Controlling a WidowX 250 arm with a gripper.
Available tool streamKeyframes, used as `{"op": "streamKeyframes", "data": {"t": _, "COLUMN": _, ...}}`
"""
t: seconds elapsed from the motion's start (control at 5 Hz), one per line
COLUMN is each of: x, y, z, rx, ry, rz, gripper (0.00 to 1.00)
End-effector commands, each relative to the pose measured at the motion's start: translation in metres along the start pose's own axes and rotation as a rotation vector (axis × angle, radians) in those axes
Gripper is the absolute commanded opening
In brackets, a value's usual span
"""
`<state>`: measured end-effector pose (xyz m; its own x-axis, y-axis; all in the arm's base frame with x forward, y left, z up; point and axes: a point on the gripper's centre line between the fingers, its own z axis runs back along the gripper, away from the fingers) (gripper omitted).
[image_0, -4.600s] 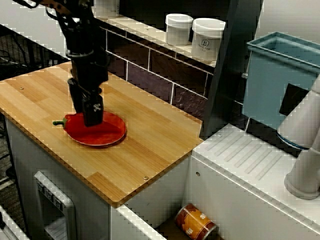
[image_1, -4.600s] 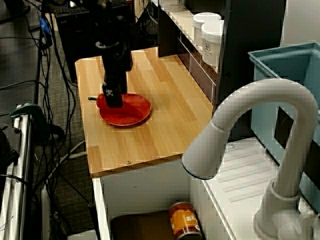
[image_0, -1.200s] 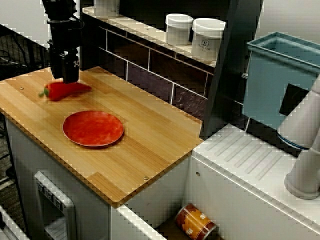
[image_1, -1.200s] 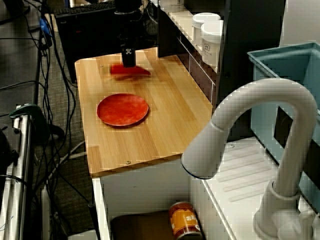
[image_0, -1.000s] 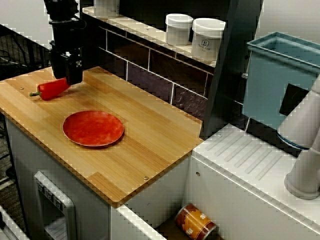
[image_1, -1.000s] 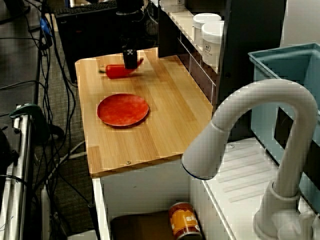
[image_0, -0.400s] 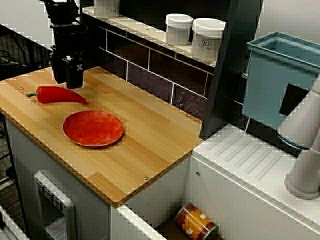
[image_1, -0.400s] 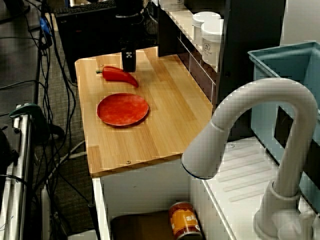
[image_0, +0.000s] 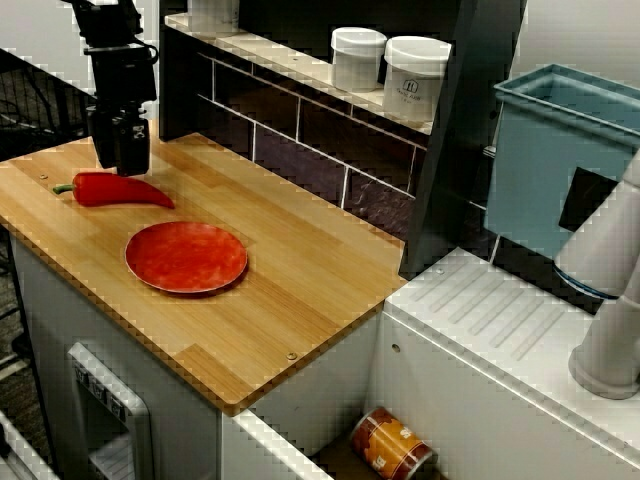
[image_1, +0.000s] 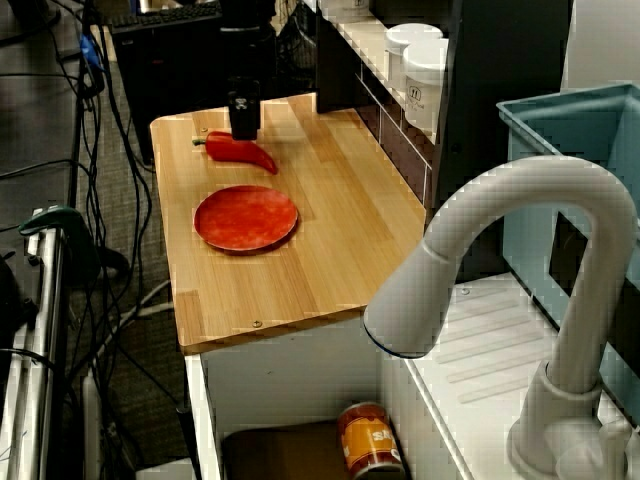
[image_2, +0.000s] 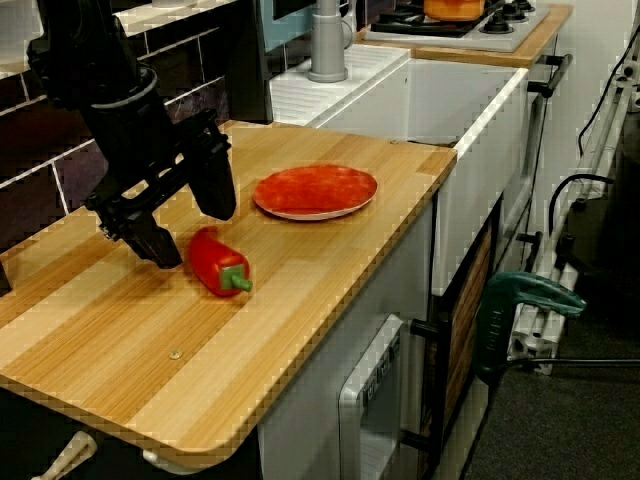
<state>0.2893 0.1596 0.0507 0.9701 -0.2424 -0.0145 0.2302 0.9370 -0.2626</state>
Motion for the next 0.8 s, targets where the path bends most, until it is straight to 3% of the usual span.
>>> {"op": "streamKeyframes", "data": {"t": 0.0, "x": -0.004, "y": -0.007, "z": 0.035, "rx": 0.092, "ry": -0.046, "rz": -0.21, "gripper": 1.0}}
{"op": "streamKeyframes", "data": {"t": 0.4, "x": 0.004, "y": -0.014, "z": 0.029, "rx": 0.191, "ry": -0.015, "rz": -0.341, "gripper": 1.0}}
{"op": "streamKeyframes", "data": {"t": 0.6, "x": -0.001, "y": -0.022, "z": 0.03, "rx": 0.335, "ry": -0.08, "rz": -0.334, "gripper": 1.0}}
